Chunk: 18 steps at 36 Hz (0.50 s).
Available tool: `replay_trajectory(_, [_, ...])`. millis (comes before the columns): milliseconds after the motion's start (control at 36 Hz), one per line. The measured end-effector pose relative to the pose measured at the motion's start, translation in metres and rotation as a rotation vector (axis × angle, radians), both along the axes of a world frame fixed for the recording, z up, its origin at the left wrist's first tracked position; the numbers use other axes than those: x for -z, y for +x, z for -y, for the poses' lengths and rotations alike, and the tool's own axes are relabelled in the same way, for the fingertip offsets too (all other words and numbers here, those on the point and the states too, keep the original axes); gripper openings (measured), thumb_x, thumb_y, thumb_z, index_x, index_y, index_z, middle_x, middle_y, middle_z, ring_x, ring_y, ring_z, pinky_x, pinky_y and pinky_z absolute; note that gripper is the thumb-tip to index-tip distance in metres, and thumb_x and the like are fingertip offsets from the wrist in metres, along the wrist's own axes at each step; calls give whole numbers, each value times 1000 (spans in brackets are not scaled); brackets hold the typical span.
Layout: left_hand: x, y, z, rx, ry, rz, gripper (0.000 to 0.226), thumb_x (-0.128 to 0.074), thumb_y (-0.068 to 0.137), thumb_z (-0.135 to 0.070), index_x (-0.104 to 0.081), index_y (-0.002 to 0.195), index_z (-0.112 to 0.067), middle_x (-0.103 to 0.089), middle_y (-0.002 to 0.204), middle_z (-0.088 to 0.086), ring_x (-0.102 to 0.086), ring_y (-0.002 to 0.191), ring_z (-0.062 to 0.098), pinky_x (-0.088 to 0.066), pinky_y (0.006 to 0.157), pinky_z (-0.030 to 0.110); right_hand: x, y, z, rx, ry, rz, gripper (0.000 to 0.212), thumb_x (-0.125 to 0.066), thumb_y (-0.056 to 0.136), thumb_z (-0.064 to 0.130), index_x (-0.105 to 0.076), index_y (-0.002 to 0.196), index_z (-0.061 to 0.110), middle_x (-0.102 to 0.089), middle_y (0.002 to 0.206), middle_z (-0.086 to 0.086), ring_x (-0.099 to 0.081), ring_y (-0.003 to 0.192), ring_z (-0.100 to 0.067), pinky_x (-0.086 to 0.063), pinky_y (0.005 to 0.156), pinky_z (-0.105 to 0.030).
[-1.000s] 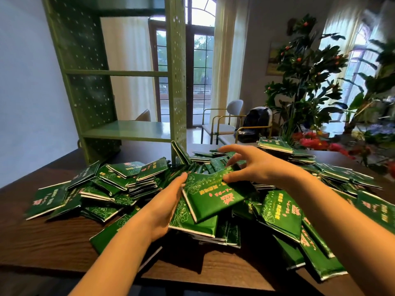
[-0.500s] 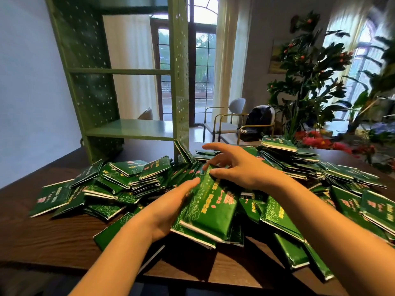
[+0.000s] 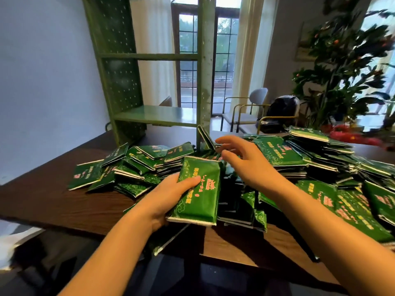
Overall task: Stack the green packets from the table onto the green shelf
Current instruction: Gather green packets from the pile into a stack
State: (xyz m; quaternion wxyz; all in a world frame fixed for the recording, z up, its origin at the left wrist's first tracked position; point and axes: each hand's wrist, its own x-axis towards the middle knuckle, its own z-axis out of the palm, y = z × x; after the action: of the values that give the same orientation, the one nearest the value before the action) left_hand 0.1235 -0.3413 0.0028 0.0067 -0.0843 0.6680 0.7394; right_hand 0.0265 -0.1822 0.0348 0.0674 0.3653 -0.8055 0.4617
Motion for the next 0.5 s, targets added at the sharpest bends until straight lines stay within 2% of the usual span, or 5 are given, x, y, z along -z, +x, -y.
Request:
replay_trajectory(83, [6, 13, 21, -157, 90, 12, 14, -57, 95, -20, -66, 99, -10, -76, 77, 5, -71, 62, 14, -56, 54, 24, 11, 7, 5, -20, 2, 59, 24, -49, 96, 18, -56, 114, 32, -64, 109, -2, -61, 99, -19, -50, 91, -40])
replay_trajectory(194, [11, 31, 45, -318, 265, 29, 20, -57, 94, -22, -68, 102, -6, -74, 73, 9, -71, 57, 17, -57, 50, 28, 23, 22, 17, -59, 106, 86, 23, -51, 96, 17, -58, 117, 21, -66, 101, -4, -63, 95, -20, -50, 90, -39])
replay_trajectory(306, [17, 49, 58, -464, 394, -6, 22, -51, 97, -20, -67, 90, -7, -72, 66, 8, -69, 52, 17, -57, 45, 30, 31, 37, 31, -82, 278, 6, 18, -55, 92, 20, -67, 106, 15, -68, 90, 1, -63, 83, -15, -51, 80, -34])
replay_trajectory(361, [23, 56, 63, -509, 415, -33, 23, -48, 97, -19, -67, 91, -7, -73, 68, 8, -70, 54, 18, -58, 49, 34, 35, 45, 38, -94, 394, -21, 19, -58, 92, 25, -67, 105, 15, -68, 94, 0, -62, 85, -13, -48, 78, -28])
replay_trajectory(500, [34, 70, 66, -600, 471, -100, 23, -45, 98, -19, -66, 94, -11, -73, 74, 6, -70, 61, 19, -59, 61, 37, 50, 59, 56, -81, 594, 24, 42, -59, 90, 41, -54, 123, 15, -63, 110, -5, -58, 96, -19, -47, 81, -29])
